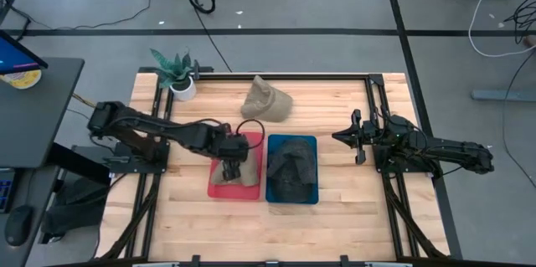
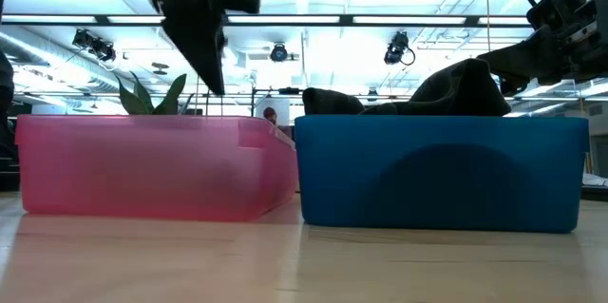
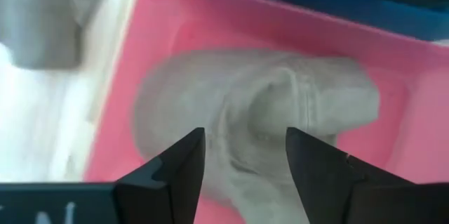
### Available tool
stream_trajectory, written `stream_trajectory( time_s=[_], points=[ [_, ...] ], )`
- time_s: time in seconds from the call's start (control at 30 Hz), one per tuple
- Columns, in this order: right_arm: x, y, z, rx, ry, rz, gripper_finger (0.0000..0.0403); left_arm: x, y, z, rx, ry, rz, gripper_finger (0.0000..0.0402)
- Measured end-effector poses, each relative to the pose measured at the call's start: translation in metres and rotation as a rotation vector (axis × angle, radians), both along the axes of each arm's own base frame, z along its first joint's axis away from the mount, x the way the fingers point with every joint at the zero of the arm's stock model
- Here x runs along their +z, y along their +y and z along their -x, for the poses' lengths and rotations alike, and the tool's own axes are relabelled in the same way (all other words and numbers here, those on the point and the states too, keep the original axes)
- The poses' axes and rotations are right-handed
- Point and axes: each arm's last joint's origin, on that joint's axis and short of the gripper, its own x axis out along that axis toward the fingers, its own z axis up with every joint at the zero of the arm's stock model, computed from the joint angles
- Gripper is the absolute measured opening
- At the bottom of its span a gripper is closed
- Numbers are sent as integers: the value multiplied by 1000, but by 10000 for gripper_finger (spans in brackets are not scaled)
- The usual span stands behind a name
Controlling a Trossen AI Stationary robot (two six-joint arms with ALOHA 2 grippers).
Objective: Pick & Place hat
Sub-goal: Put the brown cap into the red bin
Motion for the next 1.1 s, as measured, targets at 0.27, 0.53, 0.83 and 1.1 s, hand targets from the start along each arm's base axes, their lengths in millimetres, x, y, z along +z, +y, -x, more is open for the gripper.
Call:
stream_trajectory(
  time_s=[0.27, 0.53, 0.83, 1.1],
  points=[
    [0, 0, 0, 0, 0, 0, 27, 40, -17, 33, 41, -184, -305, 198],
    [0, 0, 0, 0, 0, 0, 27, 20, -7, 75, -108, -438, -233, 197],
    [0, 0, 0, -1, -1, 0, 27, -11, 23, 115, -241, -752, -113, 197],
    [0, 0, 0, 0, -1, 0, 27, -29, 42, 145, -219, -894, -87, 197]
  ],
)
